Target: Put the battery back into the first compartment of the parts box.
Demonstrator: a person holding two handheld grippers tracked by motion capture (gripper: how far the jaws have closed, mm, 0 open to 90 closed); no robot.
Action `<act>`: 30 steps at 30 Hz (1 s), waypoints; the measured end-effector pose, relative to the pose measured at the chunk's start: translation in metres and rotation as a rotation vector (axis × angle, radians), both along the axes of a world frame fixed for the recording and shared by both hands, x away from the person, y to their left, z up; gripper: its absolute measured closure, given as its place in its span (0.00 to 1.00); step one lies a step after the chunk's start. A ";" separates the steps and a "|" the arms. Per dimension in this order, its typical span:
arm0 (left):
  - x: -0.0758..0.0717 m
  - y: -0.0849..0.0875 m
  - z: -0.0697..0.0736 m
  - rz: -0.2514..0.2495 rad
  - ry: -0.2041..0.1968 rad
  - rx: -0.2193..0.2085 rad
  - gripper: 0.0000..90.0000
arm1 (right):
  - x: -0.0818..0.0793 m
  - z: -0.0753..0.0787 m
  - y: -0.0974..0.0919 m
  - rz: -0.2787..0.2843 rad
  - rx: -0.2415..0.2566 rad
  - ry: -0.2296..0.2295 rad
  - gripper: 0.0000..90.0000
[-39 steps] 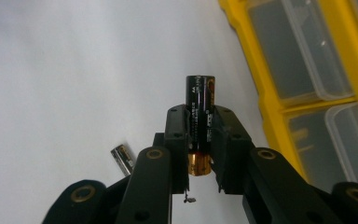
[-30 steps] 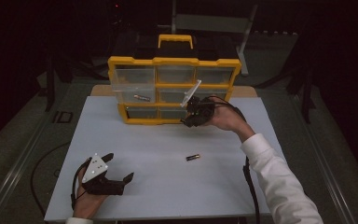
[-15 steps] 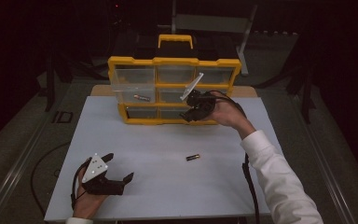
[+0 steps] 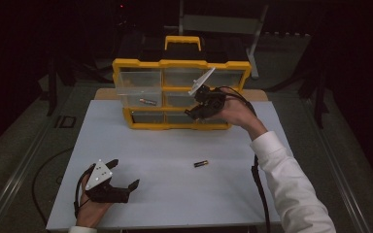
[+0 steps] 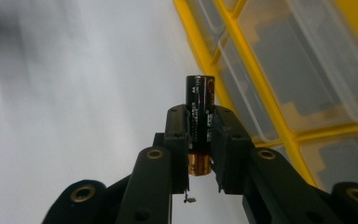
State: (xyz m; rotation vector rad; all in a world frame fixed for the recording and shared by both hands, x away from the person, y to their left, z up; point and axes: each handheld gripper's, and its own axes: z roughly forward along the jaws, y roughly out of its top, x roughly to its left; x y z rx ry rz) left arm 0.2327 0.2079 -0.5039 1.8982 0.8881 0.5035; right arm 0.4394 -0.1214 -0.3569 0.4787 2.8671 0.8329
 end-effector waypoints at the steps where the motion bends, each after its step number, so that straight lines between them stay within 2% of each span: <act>1: 0.000 0.000 0.000 0.000 0.001 -0.001 0.00 | 0.001 0.006 -0.001 -0.003 0.019 -0.005 0.86; 8: 0.000 0.000 0.000 -0.001 0.000 0.000 0.00 | 0.003 0.017 0.000 -0.015 0.042 -0.011 0.86; 9: 0.000 0.000 0.000 -0.001 -0.001 0.001 0.00 | 0.005 0.021 0.000 -0.012 0.058 -0.014 0.86; 16: 0.000 0.000 0.000 -0.001 0.000 -0.001 0.00 | 0.007 0.036 0.001 -0.017 0.090 -0.030 0.86; 29: 0.000 0.000 0.000 -0.001 -0.001 -0.002 0.00 | 0.010 0.054 0.007 -0.021 0.111 -0.044 0.86; 30: 0.000 0.000 0.000 -0.001 0.000 -0.002 0.00 | 0.011 0.057 0.008 -0.024 0.127 -0.044 0.86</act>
